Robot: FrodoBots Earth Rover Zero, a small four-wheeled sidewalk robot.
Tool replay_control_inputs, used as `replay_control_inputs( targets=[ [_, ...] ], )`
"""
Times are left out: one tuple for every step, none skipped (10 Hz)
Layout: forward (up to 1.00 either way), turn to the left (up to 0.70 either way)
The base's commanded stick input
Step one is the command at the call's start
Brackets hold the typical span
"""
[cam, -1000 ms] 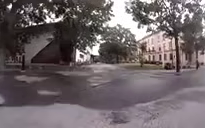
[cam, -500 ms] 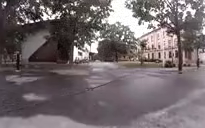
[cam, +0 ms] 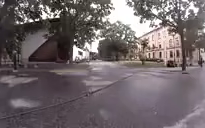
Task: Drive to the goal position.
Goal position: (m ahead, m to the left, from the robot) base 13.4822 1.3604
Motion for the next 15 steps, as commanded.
replay_control_inputs(
  targets=[
    [0.70, 0.00],
    [0.70, 0.00],
    [0.70, 0.00],
    [0.70, 0.00],
    [0.70, 0.00],
    [0.70, 0.00],
    [0.70, 0.00],
    [0.70, 0.00],
    [0.70, 0.00],
    [0.70, 0.00],
    [0.70, 0.00],
    [0.70, 0.00],
    [0.70, 0.00],
    [0.70, 0.00],
    [0.70, 0.00]
  ],
)
